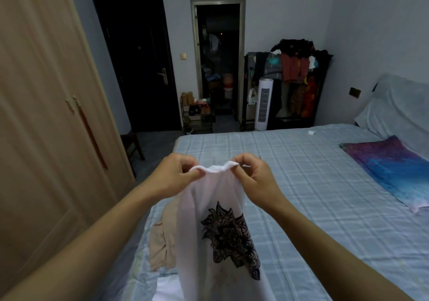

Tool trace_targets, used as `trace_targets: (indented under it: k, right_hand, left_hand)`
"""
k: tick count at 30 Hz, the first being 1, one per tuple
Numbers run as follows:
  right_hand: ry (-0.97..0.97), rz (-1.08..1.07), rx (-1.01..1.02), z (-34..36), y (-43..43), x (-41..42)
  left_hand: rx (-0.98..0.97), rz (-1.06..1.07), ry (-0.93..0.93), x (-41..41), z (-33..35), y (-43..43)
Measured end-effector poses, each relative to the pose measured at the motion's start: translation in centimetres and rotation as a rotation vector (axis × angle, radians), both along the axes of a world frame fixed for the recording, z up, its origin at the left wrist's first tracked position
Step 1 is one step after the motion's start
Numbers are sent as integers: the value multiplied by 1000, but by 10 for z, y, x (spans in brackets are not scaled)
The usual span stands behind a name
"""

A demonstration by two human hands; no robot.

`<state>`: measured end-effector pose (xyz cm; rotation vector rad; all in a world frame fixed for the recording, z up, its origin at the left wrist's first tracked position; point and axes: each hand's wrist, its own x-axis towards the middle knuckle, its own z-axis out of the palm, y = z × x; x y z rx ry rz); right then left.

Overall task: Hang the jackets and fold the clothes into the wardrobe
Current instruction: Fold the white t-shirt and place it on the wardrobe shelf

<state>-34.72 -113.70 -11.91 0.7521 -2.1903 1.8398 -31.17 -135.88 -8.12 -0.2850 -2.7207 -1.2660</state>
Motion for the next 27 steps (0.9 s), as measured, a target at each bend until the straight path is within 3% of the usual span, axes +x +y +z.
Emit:
trace_targets:
  k: [5, 9, 15, 19, 22, 27]
  right_hand:
    - [64, -2, -2, 8, -8, 8]
    - [79, -9, 24, 10, -9, 15]
    - [143, -94, 54, 7, -1, 15]
    - [146, -55, 70, 2, 2, 18]
    - [97, 104, 96, 0, 6, 15]
    - [35, 278, 243, -21, 21, 12]
  left_hand:
    - [-51, -58, -23, 8, -3, 27]
    - [4, 4, 147, 17, -7, 55]
    - [-72, 164, 406, 16, -6, 67]
    - [-166, 124, 394, 10, -5, 60]
    - [-130, 24, 328, 9, 6, 50]
    - [-275, -144, 294, 19, 41, 22]
